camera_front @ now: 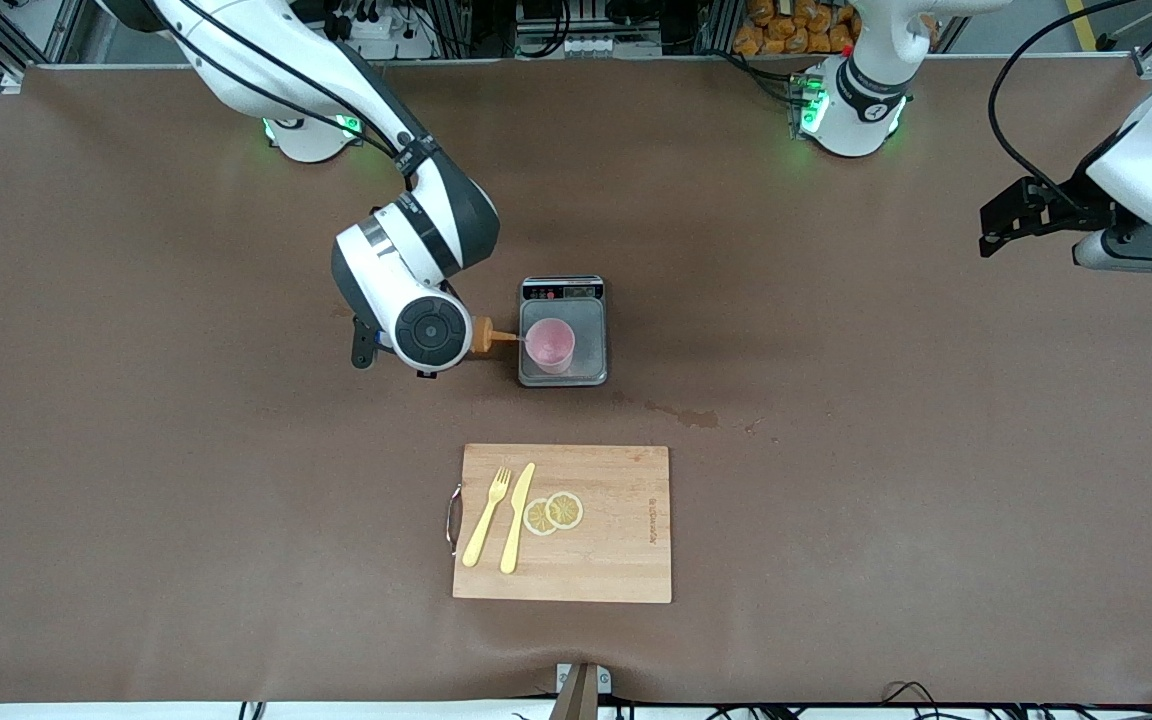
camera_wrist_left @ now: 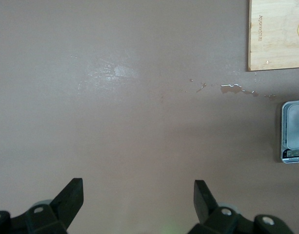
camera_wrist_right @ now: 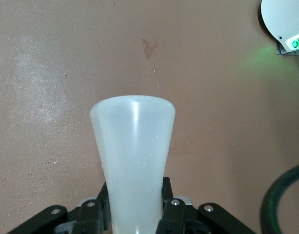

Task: Add sauce to pink cup with both arms
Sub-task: 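Tilt the white bottle over the pink cup with the right gripper, then carry the white bottle back beside the table edge with the right gripper, then set the white bottle upright on the table and open the right gripper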

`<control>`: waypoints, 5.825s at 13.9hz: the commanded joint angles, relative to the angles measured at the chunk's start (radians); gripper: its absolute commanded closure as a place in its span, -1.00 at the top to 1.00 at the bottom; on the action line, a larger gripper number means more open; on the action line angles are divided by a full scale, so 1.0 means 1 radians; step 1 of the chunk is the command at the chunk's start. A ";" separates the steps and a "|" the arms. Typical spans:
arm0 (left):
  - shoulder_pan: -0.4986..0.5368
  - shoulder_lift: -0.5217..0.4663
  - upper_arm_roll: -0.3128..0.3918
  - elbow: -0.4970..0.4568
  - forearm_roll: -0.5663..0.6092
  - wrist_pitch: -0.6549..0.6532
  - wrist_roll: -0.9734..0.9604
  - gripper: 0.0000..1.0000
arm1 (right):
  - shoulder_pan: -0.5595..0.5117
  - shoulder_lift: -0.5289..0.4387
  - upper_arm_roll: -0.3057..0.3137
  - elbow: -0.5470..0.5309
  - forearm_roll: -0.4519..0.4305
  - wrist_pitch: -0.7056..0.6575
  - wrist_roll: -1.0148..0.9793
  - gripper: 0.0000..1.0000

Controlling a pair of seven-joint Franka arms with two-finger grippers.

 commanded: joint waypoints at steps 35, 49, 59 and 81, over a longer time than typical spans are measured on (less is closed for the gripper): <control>0.022 -0.013 0.000 0.007 0.005 -0.019 -0.034 1.00 | -0.865 0.069 -0.004 0.043 0.611 -0.366 -1.329 -0.02; 0.024 -0.003 0.000 0.034 0.019 -0.023 0.034 1.00 | -1.102 0.315 -0.004 0.045 0.657 -0.373 -1.710 -0.02; 0.025 0.009 0.000 0.040 0.017 -0.019 0.029 1.00 | -1.093 0.348 -0.006 0.048 0.668 -0.363 -1.693 0.75; 0.025 0.009 0.002 0.040 0.017 -0.017 0.029 1.00 | -0.802 0.079 0.000 0.444 0.407 -0.534 -1.655 1.00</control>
